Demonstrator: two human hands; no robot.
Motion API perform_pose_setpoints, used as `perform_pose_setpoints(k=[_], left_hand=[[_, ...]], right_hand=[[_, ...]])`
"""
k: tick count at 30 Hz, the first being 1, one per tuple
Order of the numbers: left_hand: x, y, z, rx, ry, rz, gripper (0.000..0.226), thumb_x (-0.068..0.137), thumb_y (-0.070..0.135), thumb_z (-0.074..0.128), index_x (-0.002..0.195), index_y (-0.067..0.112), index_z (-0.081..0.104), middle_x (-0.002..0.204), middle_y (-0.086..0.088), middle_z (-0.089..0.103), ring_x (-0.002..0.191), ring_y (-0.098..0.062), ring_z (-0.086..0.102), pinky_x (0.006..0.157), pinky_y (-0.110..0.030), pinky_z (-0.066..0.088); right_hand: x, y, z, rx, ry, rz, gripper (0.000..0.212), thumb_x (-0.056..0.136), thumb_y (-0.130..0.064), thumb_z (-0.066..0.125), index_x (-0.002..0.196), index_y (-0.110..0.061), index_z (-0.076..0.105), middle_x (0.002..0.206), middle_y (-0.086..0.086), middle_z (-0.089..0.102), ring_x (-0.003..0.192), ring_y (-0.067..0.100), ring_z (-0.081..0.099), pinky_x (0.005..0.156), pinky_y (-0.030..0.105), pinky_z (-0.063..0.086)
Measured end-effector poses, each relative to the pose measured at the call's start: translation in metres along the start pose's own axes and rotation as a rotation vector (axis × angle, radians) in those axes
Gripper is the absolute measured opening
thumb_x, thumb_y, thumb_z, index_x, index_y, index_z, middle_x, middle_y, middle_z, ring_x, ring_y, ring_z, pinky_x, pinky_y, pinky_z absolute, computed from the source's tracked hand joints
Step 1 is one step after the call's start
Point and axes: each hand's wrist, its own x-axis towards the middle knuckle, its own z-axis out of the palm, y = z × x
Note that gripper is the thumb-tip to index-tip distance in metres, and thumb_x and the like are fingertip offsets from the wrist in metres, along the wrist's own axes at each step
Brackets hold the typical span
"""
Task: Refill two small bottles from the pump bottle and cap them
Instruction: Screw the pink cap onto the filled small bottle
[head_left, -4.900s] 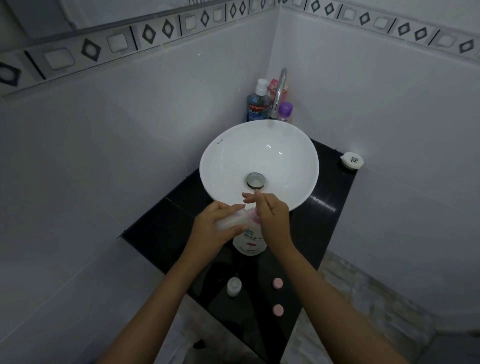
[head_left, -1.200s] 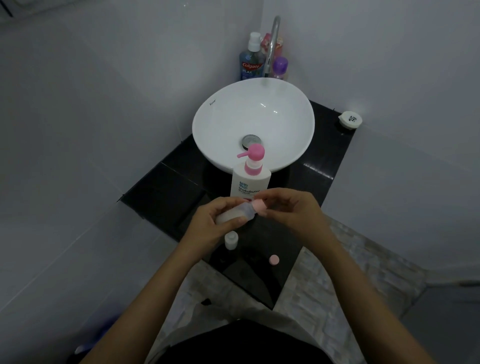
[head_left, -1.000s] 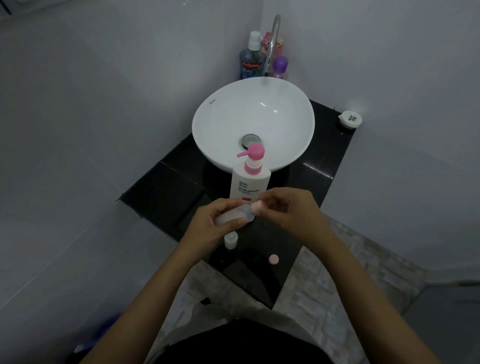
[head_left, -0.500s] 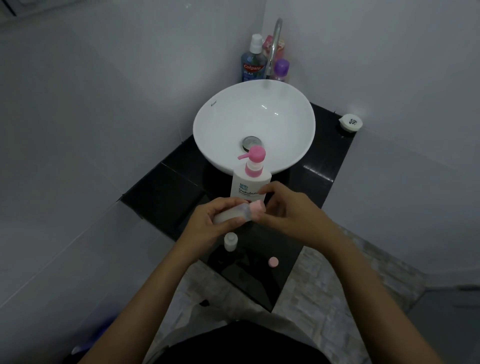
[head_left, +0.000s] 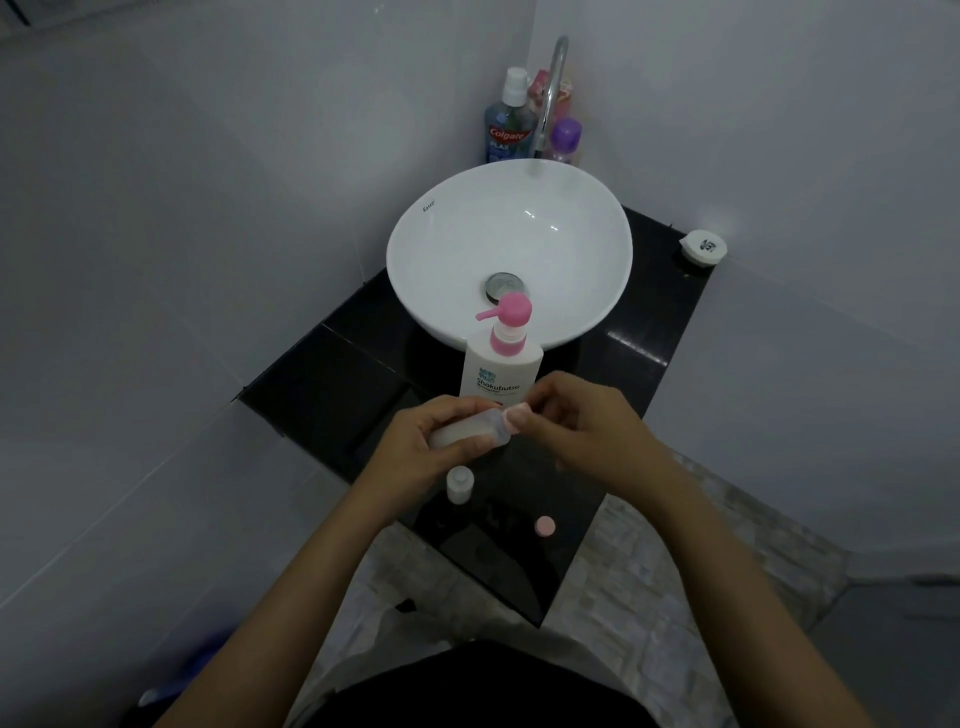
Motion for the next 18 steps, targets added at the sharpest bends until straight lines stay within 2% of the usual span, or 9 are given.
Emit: perform_pose_setpoints(k=[2,4,7,9,12,14,16,18], left_hand=[[0.001,0.001,-0.001,0.006,0.009,0.0,0.03,0.082,0.009,0.067,0.111,0.017,0.067,0.111,0.001,0.066,0.104,-0.005,0.061,0.085,-0.018,0.051],[0.002,0.002,-0.001,0.02,0.007,-0.003,0.03,0.081,0.01,0.068,0.108,0.021,0.067,0.109,0.005,0.066,0.103,-0.002,0.06,0.083,-0.015,0.049],[0.003,0.003,0.0,0.059,-0.001,0.002,0.03,0.08,0.011,0.07,0.109,0.02,0.068,0.11,0.004,0.067,0.105,-0.004,0.06,0.086,-0.016,0.049],[0.003,0.004,0.001,0.059,0.004,-0.001,0.03,0.08,0.012,0.071,0.11,0.018,0.068,0.11,0.004,0.068,0.106,-0.006,0.061,0.088,-0.018,0.049],[0.003,0.004,0.001,0.015,0.015,-0.018,0.03,0.079,0.01,0.071,0.108,0.017,0.069,0.107,0.006,0.07,0.102,-0.003,0.063,0.084,-0.018,0.05],[0.003,0.004,0.001,0.013,0.008,-0.017,0.03,0.079,0.009,0.071,0.108,0.015,0.069,0.108,0.004,0.07,0.104,-0.005,0.063,0.086,-0.019,0.051],[0.004,0.004,0.002,0.027,0.001,-0.007,0.032,0.078,0.01,0.072,0.109,0.014,0.069,0.11,0.002,0.07,0.106,-0.007,0.063,0.089,-0.022,0.052],[0.004,0.005,0.003,0.03,0.001,-0.003,0.031,0.078,0.01,0.072,0.109,0.014,0.069,0.108,0.003,0.07,0.105,-0.006,0.063,0.089,-0.02,0.051]], right_hand=[[-0.001,0.002,-0.002,0.065,-0.035,-0.053,0.02,0.084,-0.042,0.063,0.101,-0.032,0.059,0.086,-0.009,0.065,0.071,0.005,0.065,0.064,0.018,0.055],[-0.002,0.002,0.0,0.103,-0.026,-0.036,0.013,0.085,-0.036,0.064,0.095,-0.028,0.062,0.079,-0.006,0.067,0.063,0.005,0.065,0.057,0.014,0.053],[-0.003,0.004,0.011,0.169,0.052,0.09,0.019,0.09,-0.04,0.056,0.082,-0.023,0.062,0.061,-0.003,0.064,0.044,0.005,0.059,0.045,0.013,0.045],[-0.005,0.005,0.013,0.245,0.071,0.099,0.017,0.09,-0.041,0.056,0.087,-0.025,0.062,0.065,0.0,0.066,0.048,0.008,0.062,0.046,0.015,0.045],[-0.008,0.007,0.007,0.314,-0.004,0.018,0.013,0.087,-0.032,0.064,0.099,-0.028,0.062,0.078,0.0,0.068,0.06,0.011,0.067,0.05,0.017,0.051],[-0.009,0.008,0.01,0.293,0.009,0.051,0.007,0.088,-0.032,0.062,0.09,-0.026,0.064,0.069,-0.004,0.068,0.051,0.006,0.062,0.045,0.014,0.047],[-0.008,0.008,0.015,0.266,0.079,0.119,0.019,0.09,-0.038,0.057,0.08,-0.023,0.062,0.057,-0.007,0.065,0.041,0.004,0.057,0.041,0.01,0.042],[-0.009,0.008,0.017,0.292,0.106,0.121,0.018,0.09,-0.039,0.056,0.086,-0.023,0.062,0.061,-0.004,0.066,0.045,0.006,0.059,0.042,0.011,0.042]])
